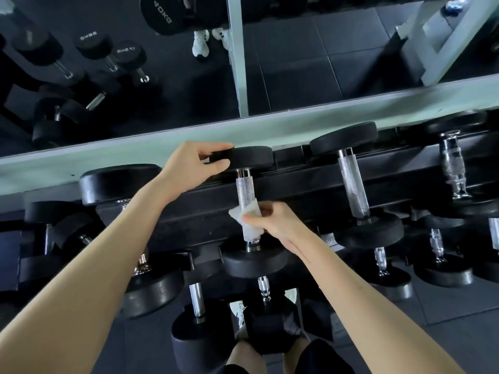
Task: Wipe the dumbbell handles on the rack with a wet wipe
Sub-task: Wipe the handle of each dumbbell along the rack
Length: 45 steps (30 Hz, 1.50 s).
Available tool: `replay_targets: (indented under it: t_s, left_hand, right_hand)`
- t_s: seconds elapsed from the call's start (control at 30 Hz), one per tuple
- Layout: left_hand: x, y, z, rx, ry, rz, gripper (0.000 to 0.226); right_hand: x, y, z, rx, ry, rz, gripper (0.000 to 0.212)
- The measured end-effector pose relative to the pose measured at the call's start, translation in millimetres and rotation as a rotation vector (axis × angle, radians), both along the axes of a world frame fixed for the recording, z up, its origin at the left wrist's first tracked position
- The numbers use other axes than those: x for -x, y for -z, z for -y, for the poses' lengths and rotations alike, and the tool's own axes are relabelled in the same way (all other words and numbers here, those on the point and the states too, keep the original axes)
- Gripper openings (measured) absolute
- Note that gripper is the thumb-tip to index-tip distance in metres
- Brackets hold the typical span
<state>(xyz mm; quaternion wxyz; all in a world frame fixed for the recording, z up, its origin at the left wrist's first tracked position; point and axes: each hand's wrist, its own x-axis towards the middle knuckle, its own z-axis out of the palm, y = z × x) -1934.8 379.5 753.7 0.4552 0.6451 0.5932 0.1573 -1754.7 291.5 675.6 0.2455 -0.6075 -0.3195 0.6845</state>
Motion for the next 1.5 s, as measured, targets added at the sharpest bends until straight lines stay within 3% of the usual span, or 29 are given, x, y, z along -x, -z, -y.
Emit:
replay_targets:
  t_s: [0.13, 0.2, 0.53, 0.7, 0.8, 0.93, 1.07, 1.27, 1.37, 1.5]
  left_hand:
    - [-29.5, -12.0, -2.9, -0.204, 0.234, -0.387, 0.044]
    - [-46.2, -11.7, -4.0, -0.301, 0.327, -0.496, 0.046]
    - [-51.1, -23.4, -24.6, -0.378, 0.504, -0.65, 0.027]
    - [-23.7, -23.0, -13.1, -0.346, 0.37, -0.538, 0.017]
    - [-12.5, -18.9, -6.7, -0.344, 0.284, -0.447, 0.01]
    - [-0.3, -10.4, 2.8, -0.285, 0.145, -0.291, 0.026]
    - [14.0, -2.1, 11.1, -0.189, 0.055, -0.265, 0.048]
    - [5.4, 1.1, 21.7, -0.124, -0.089, -0.094, 0.045]
    - [1.5, 6.0, 20.5, -0.134, -0.186, -0.06, 0.036]
    - [3.8, 10.8, 20.3, -0.071, -0.248, 0.029, 0.033]
  right_hand:
    - [-5.3, 1.9, 8.0, 0.03, 0.01, -0.047, 0.015]
    - [-5.8, 1.4, 6.1, 0.041, 0.04, -0.076, 0.016]
    - [11.1, -4.8, 2.1, 0.075, 0.161, -0.016, 0.012]
    - [23.0, 0.5, -0.2, -0.075, 0.091, 0.34, 0.029]
    - [26.1, -6.9, -0.4, -0.165, 0.071, 0.512, 0.025]
    - [36.9, -7.8, 5.4, -0.241, 0.044, 0.679, 0.037]
    - [44.3, -11.4, -0.2, -0.281, 0.156, 0.555, 0.035]
    - [47.3, -22.3, -49.8, -0.228, 0.308, 0.308, 0.031]
    - [41.2, -19.7, -31.6, -0.234, 0.282, 0.22, 0.02]
    - [27.9, -13.7, -0.6, -0.238, 0.118, 0.296, 0.018]
